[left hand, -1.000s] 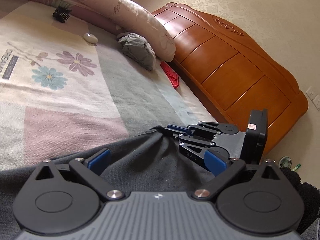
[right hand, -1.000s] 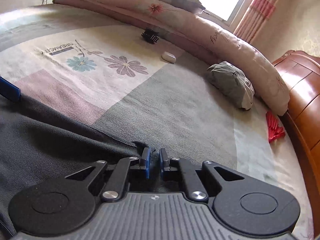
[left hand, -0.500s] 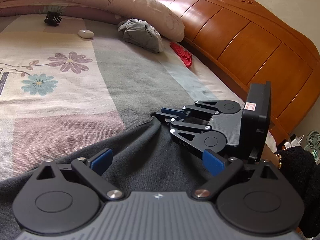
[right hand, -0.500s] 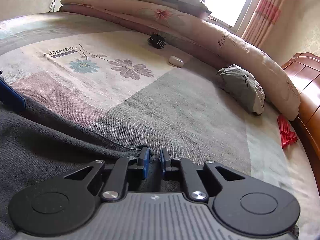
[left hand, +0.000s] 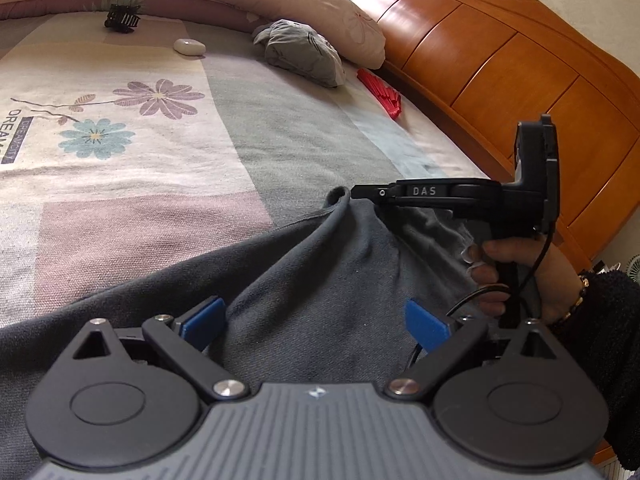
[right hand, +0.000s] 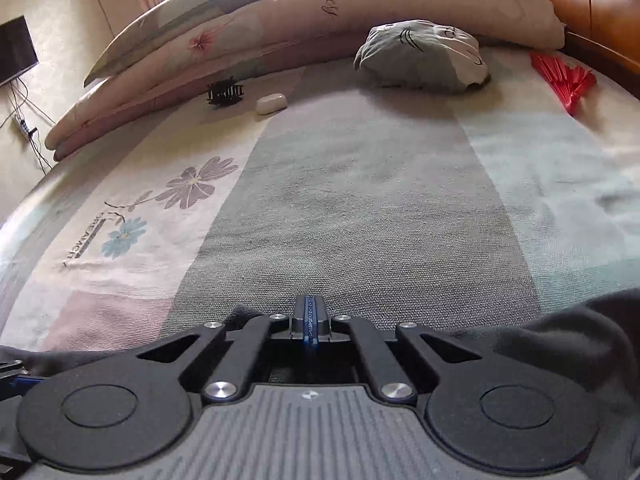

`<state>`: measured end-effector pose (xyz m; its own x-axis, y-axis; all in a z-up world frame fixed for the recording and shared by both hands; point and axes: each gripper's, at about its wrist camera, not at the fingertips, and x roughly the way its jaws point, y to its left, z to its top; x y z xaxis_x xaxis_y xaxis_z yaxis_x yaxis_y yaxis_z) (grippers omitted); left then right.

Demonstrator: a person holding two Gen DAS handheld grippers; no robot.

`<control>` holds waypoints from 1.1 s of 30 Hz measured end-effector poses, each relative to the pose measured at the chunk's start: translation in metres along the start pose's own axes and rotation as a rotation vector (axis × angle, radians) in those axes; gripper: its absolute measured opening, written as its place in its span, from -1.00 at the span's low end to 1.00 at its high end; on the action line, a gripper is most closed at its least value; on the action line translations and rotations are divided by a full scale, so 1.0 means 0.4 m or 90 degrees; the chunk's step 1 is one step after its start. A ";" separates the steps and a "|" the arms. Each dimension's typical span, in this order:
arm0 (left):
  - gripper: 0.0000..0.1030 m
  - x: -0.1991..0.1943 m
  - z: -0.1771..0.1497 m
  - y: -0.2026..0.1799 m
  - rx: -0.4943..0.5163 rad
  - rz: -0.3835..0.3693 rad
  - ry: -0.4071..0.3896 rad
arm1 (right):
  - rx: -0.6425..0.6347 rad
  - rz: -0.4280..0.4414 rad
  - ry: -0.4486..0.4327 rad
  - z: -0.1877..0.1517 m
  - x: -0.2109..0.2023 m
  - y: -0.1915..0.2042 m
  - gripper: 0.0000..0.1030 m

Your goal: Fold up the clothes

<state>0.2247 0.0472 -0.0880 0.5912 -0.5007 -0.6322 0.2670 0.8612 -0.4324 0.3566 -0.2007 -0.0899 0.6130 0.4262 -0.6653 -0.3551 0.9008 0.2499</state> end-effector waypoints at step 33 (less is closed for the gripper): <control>0.89 -0.023 0.062 0.002 -0.013 0.017 -0.064 | -0.092 -0.071 -0.013 -0.081 -0.137 0.059 -0.94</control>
<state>0.2383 0.0548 -0.0667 0.6712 -0.4656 -0.5769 0.2352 0.8717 -0.4299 0.2916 -0.2055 -0.0703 0.6682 0.3276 -0.6679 -0.3811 0.9218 0.0709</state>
